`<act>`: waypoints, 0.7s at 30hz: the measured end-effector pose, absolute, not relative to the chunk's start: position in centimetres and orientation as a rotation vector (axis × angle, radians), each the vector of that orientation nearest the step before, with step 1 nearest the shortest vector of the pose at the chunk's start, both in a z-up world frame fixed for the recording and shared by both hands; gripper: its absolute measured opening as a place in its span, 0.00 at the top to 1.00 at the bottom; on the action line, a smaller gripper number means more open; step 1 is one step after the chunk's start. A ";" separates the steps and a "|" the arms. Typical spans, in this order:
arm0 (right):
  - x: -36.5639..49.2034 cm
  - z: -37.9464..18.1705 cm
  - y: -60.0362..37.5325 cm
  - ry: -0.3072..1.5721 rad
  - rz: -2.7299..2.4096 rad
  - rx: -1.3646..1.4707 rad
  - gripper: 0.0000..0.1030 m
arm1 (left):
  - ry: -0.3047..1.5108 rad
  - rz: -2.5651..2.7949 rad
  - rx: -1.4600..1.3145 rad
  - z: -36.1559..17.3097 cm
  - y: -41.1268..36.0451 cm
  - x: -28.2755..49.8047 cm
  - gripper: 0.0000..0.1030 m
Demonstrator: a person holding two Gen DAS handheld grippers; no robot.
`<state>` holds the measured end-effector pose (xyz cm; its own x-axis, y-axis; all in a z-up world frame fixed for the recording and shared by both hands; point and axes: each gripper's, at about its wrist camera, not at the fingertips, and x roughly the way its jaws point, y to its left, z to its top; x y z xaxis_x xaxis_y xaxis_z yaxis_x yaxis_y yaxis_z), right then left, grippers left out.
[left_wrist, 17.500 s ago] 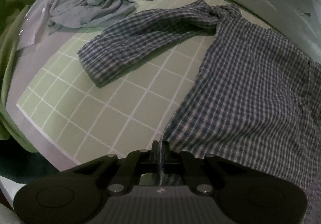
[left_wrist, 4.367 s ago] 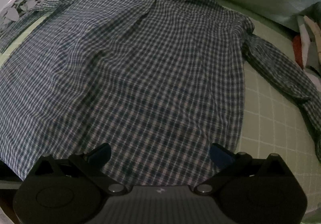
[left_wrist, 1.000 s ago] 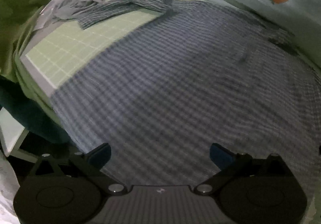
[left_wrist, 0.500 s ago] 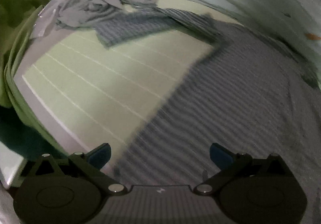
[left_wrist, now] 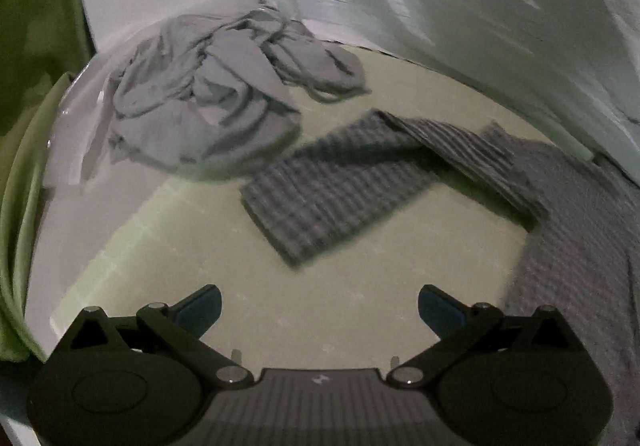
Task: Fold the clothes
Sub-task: 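Grasp the other sleeve with the left gripper and lift it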
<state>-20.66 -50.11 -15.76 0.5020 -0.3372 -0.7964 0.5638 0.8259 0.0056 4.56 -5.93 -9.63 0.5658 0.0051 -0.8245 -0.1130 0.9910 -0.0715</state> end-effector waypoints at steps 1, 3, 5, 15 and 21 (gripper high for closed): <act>-20.5 -15.8 -50.3 0.892 -0.556 0.283 0.00 | 0.964 0.063 -0.122 -9.8 -5.5 5.6 0.00; -20.0 -15.7 -50.6 0.902 -0.565 0.291 0.00 | 0.963 0.059 -0.125 -10.1 -4.8 7.8 0.00; -19.6 -15.7 -50.9 0.902 -0.582 0.299 0.00 | 0.961 0.056 -0.123 -10.5 -4.6 10.1 0.01; -17.6 -15.9 -51.2 0.888 -0.652 0.327 0.00 | 0.994 -0.037 0.010 -13.3 -6.7 20.2 0.06; -16.6 -16.0 -51.4 0.876 -0.647 0.321 0.00 | 1.023 -0.092 0.065 -14.3 -8.0 22.1 0.26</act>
<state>-16.64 -51.38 -16.03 0.4683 -0.3903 -0.7927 0.6427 0.7661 0.0024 22.13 -8.04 -14.33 0.5176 -0.0464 -0.8544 0.1069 0.9942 0.0108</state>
